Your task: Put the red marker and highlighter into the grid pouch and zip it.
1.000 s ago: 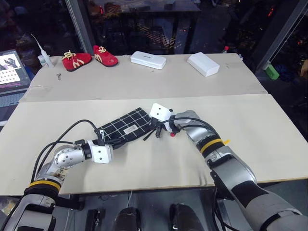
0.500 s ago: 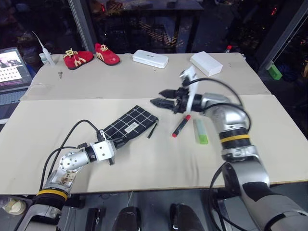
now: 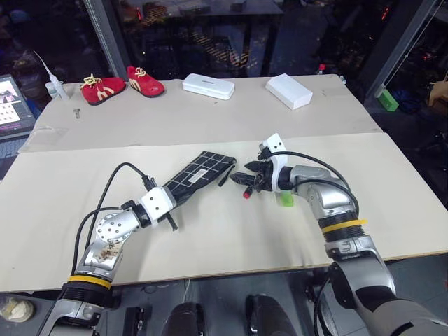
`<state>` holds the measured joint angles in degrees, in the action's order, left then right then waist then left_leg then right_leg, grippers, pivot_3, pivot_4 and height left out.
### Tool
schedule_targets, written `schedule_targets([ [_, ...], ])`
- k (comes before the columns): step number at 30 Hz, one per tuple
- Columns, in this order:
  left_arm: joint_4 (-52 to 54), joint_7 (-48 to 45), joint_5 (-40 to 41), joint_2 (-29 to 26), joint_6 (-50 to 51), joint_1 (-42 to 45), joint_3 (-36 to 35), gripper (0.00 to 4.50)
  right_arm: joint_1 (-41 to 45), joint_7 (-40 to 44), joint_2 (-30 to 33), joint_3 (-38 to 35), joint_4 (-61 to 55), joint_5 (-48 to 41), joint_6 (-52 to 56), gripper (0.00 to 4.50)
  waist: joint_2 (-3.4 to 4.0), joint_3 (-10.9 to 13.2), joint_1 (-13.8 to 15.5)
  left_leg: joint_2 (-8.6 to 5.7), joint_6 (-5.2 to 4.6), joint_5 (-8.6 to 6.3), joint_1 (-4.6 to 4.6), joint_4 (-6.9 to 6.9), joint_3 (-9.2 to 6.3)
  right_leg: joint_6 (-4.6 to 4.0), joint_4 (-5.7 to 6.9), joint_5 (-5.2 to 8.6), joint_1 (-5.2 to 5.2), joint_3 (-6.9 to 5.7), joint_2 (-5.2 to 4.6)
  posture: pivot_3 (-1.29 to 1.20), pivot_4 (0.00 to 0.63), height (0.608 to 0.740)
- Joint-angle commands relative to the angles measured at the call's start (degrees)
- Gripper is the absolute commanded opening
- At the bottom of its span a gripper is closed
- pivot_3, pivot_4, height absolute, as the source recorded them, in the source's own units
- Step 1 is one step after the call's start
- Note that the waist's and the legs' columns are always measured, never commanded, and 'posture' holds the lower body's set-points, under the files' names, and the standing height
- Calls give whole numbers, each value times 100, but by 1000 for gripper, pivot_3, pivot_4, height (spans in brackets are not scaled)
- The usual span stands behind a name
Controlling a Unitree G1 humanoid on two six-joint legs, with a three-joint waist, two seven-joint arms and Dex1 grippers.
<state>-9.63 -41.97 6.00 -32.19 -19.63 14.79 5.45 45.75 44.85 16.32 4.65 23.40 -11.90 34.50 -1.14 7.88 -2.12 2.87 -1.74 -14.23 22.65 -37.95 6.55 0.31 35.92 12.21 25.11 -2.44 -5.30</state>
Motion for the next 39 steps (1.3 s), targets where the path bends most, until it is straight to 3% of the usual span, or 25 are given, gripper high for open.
schedule_targets([
  [1, 283, 40, 91, 25, 16, -37, -170, 0, 299, -110, -92, -74, 249, 37, -351, 3889, 0, 0, 2, 0, -1, 0, 0, 0, 0, 0, -1, 0, 0, 0, 0, 0, 150, 740],
  [17, 386, 71, 91, 175, 74, -46, -228, 0, 993, -359, -640, -48, 1930, 316, -1264, 3889, 1, 0, -14, 2, 0, 0, -1, 0, 1, 0, 2, 0, 0, 1, 2, 0, 150, 740],
  [18, 390, 69, 91, 179, 71, -47, -231, 0, 1017, -368, -659, -47, 1983, 325, -1305, 3495, 1, 0, -14, 2, 0, 0, -1, 0, 1, 0, 1, 0, 0, 1, 2, 0, 150, 740],
  [20, 399, 60, 94, 185, 73, -45, -242, 0, 1062, -393, -700, -46, 2111, 348, -1401, 3181, 1, 0, -18, 3, 0, 0, -1, 0, 1, -1, 2, 0, 0, 1, 1, 0, 150, 740],
  [29, 491, 39, 149, 203, 107, -36, -289, 0, 1083, -184, -754, -11, 2292, 417, -1662, 63, 1, 0, -21, 4, 0, 0, -1, 0, 0, -1, 3, 0, 0, 1, 0, 0, 150, 740],
  [39, 485, 64, 131, 236, 95, -91, -283, 0, 734, 589, -695, 442, 1527, 540, -1525, 63, 1, 0, -24, 4, 0, 0, -1, 0, -4, -1, 4, 0, 0, 1, 1, 0, 150, 740],
])
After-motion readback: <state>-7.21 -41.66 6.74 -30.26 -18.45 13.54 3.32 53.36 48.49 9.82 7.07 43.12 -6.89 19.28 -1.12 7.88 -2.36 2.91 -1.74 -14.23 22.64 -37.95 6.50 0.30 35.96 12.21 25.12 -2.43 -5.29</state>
